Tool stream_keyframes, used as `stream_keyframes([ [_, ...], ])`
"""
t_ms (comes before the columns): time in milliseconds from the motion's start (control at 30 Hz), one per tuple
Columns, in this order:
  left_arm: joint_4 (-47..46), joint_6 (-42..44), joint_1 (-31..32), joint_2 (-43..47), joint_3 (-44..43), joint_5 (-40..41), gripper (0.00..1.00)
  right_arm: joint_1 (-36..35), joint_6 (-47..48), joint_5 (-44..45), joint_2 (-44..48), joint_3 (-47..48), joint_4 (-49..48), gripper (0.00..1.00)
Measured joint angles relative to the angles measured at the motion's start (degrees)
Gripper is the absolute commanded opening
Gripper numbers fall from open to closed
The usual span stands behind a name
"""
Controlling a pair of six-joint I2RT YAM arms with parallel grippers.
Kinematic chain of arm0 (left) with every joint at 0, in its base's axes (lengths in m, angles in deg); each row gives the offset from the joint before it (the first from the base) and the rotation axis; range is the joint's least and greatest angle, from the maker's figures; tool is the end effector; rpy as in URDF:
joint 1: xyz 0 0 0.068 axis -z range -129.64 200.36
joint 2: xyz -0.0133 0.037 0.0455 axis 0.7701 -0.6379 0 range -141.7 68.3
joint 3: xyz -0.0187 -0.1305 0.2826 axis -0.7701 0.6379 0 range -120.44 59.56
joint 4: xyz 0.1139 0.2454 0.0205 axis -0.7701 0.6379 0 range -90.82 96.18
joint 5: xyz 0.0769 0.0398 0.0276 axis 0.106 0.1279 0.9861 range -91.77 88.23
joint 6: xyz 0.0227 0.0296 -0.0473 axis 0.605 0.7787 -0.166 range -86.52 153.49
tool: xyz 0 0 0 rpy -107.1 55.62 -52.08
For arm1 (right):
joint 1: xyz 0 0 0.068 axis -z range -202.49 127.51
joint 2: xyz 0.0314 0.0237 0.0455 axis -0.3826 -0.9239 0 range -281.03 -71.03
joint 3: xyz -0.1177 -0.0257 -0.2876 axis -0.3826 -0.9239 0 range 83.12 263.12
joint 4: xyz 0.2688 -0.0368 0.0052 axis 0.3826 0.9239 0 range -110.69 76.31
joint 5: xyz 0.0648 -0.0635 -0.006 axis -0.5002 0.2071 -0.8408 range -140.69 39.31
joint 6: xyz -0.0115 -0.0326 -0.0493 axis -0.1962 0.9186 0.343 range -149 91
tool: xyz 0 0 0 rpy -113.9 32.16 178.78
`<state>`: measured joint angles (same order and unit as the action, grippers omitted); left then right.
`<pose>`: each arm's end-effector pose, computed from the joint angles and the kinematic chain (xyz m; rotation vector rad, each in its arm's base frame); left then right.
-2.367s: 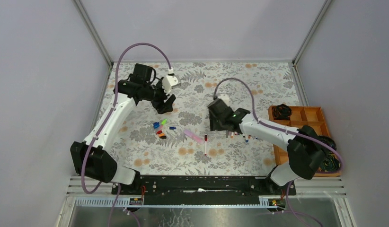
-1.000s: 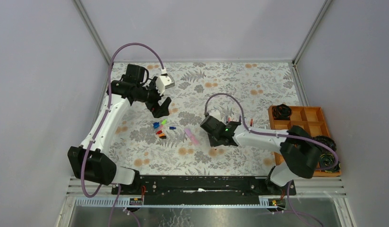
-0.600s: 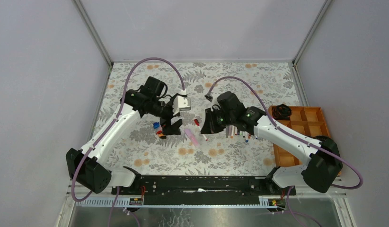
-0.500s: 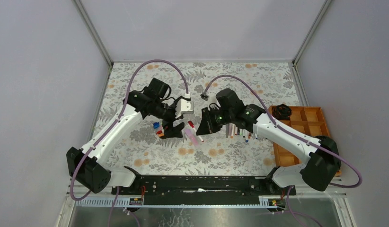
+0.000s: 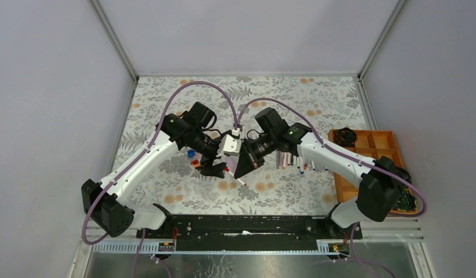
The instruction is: Open the pen caps
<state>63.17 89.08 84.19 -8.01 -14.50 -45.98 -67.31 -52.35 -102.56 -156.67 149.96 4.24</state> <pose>0.1891 -0.1641 0.3619 1.8798 1.6002 -0.8834 0.2104 0.2586 0.3211 -0.9731 2.3523 1.6007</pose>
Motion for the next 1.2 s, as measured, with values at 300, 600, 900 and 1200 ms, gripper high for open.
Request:
stream_keyframes([
  [300, 1.92, 2.97, 0.00, 0.22, 1.40, 2.21, 0.46, 0.48, -0.63, -1.77, -1.09, 0.87, 0.00, 0.00],
  [600, 0.37, 1.79, 0.63, 0.59, 2.19, 3.65, 0.19, 0.81, -1.75, -1.70, -2.93, 2.43, 0.17, 0.12],
  [900, 0.74, 1.90, 1.44, 0.70, 2.97, 4.00, 0.00, 1.53, -3.63, -0.92, -4.33, 2.64, -0.92, 0.40],
  [1200, 1.05, 2.60, 1.44, 1.07, 2.97, 4.11, 0.05, 1.46, -4.94, -3.23, -5.05, 2.51, -4.24, 0.00],
])
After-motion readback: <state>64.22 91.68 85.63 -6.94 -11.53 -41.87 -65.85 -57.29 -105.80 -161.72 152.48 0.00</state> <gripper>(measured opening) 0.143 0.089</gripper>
